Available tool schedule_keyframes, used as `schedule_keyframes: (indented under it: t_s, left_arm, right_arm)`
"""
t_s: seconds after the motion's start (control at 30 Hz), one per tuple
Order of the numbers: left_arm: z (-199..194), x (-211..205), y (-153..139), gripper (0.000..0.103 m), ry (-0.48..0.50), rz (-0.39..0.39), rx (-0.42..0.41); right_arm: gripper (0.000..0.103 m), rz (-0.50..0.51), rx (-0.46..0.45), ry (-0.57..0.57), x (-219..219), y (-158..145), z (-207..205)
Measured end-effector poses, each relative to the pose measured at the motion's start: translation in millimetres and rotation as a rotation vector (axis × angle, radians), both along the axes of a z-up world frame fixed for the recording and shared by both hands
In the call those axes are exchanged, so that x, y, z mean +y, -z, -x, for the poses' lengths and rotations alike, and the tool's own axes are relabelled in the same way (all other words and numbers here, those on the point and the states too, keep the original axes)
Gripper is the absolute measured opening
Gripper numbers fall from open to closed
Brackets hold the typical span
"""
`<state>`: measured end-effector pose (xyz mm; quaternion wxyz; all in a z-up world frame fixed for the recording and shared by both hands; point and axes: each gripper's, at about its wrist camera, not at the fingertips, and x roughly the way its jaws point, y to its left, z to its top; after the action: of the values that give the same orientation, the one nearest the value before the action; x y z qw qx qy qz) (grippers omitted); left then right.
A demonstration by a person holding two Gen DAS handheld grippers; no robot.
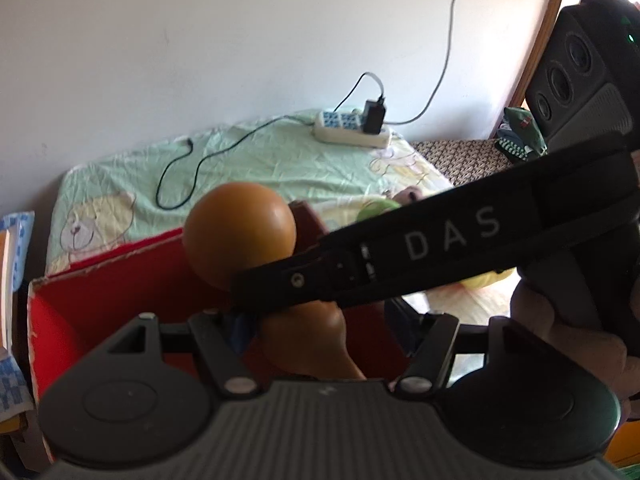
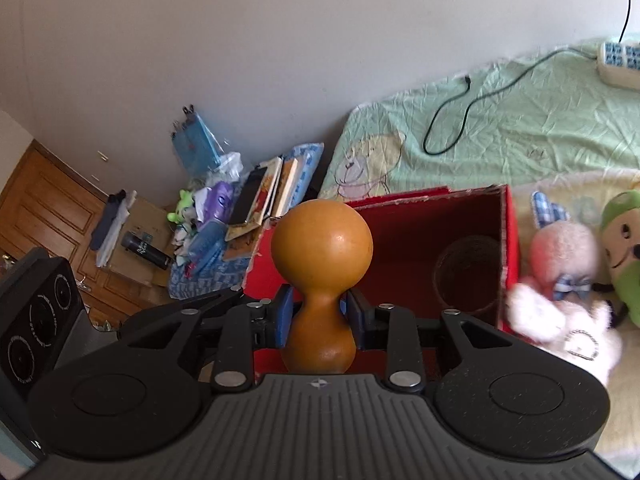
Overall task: Organize objects
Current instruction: 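Lift the gourd and carry it over the red box with the right gripper, then lower the gourd into the red box and open the right gripper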
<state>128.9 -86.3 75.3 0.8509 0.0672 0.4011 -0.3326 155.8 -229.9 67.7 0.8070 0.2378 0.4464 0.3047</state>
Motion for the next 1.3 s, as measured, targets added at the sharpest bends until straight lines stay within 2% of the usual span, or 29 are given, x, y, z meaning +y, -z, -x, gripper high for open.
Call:
schedule_keyframes:
  t_s: [0.27, 0.57, 0.77, 0.93, 1.03, 1.17, 1.3]
  left_arm:
    - [-43.4, 23.0, 57.5, 0.067, 0.026, -0.028, 0.17]
    - [-58.8, 22.3, 89.4, 0.062, 0.055, -0.114, 0.285]
    - [-61.5, 19.8, 88.8, 0.066, 0.052, -0.203, 0.285]
    - [-57.9, 21.2, 86.9, 0.069, 0.027, -0.278, 0.223]
    - [-58.9, 27.0, 86.2, 0.07, 0.003, -0.29, 0.196]
    - [-58.4, 39.9, 83.3, 0.071, -0.045, -0.329, 0.121]
    - [-63.9, 52.4, 80.8, 0.072, -0.1, -0.348, 0.079]
  right_arm:
    - [0.032, 0.112, 0.128, 0.009, 34.3, 42.2, -27.8]
    - [0.031, 0.213, 0.25, 0.044, 45.6, 75.5, -40.8]
    - [0.025, 0.278, 0.274, 0.072, 46.3, 83.7, -44.9]
    - [0.026, 0.337, 0.28, 0.072, 51.8, 91.7, -43.5]
    - [0.026, 0.333, 0.287, 0.076, 49.3, 92.3, -42.7]
    - [0.026, 0.349, 0.231, 0.092, 46.3, 83.2, -35.8]
    - [0.026, 0.268, 0.204, 0.101, 39.0, 70.0, -33.5]
